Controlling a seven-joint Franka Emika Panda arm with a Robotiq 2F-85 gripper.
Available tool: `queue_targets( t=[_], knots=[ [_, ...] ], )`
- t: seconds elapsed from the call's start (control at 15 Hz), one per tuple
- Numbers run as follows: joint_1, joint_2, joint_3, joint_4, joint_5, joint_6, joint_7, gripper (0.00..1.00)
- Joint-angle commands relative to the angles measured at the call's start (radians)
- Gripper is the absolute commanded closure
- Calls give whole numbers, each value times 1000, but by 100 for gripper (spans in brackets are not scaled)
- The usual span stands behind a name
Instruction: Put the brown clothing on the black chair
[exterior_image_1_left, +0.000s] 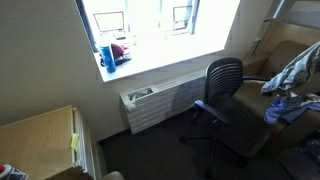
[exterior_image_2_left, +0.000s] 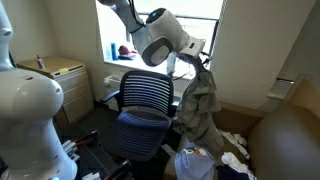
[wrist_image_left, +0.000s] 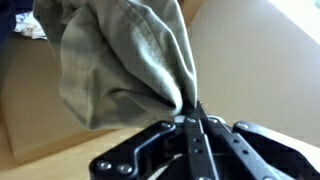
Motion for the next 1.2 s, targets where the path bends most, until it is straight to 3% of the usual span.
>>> queue_targets(
  t=[0.0,0.07,0.13,0.27,0.33,0.47,0.53,0.67,0.93,1.13],
  knots=[
    [-174,-217,184,-71,-58,-134,-134,100],
    [-56,-270,83,-78,-33,-207,-194,100],
    [-119,-318,148,-85,-63,-284,-180,100],
    [-169,-390,213,-103,-123,-437,-140,100],
    [-245,-411,303,-108,-74,-522,-198,100],
    [-392,-421,413,-121,-153,-661,-177,100],
    [-327,-380,384,-80,-46,-591,-209,99],
    [-405,-398,442,-98,-89,-651,-198,99],
    [-417,-397,448,-105,-95,-655,-197,100],
    [-304,-367,443,-131,25,-703,-296,100]
  ],
)
